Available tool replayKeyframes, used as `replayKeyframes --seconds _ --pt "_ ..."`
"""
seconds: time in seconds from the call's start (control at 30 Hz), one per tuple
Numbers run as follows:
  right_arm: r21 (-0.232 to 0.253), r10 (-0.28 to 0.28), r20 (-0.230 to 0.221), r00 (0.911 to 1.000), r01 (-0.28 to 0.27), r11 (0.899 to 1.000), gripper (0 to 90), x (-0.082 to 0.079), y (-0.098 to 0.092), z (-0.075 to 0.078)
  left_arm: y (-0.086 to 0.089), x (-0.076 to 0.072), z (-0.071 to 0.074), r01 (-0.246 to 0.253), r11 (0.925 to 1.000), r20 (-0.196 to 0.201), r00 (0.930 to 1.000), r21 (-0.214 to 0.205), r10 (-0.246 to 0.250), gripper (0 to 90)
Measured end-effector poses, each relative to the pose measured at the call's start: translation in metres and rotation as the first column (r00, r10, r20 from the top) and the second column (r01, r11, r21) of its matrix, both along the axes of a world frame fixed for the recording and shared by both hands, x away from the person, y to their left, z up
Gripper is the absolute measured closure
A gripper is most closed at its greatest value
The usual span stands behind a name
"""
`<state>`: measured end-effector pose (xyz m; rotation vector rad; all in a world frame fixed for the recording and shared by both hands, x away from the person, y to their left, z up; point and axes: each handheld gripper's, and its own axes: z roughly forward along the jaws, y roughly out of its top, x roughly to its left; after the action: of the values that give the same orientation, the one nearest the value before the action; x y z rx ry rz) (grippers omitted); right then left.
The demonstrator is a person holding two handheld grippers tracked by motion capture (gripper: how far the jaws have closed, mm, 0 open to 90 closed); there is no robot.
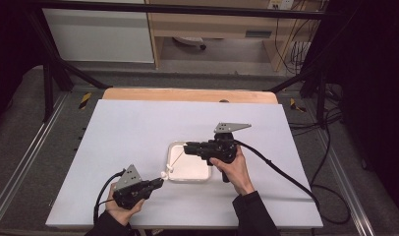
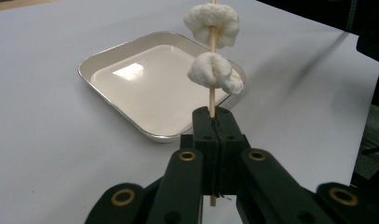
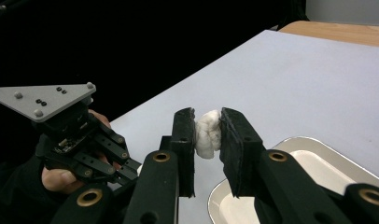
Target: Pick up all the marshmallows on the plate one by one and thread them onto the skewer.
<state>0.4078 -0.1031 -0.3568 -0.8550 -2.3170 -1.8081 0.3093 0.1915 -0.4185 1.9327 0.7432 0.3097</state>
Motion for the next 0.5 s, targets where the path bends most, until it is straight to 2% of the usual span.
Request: replayKeyframes --seconds 0.37,0.5 --pt "-0.007 0.04 -0.037 0.9985 -0.04 0.999 77.1 0.0003 0.0038 -0.0057 -0.0019 -0.0002 -0.0011 0.014 0.9996 0.001 0.9999 0.026 -0.014 89.1" --pt "-0.027 0.054 -0.038 0.9978 -0.055 0.998 78.1 -0.0009 0.0048 -0.0078 -0.003 -0.0001 -0.0022 0.015 0.999 -0.001 0.9999 0.043 -0.015 89.1"
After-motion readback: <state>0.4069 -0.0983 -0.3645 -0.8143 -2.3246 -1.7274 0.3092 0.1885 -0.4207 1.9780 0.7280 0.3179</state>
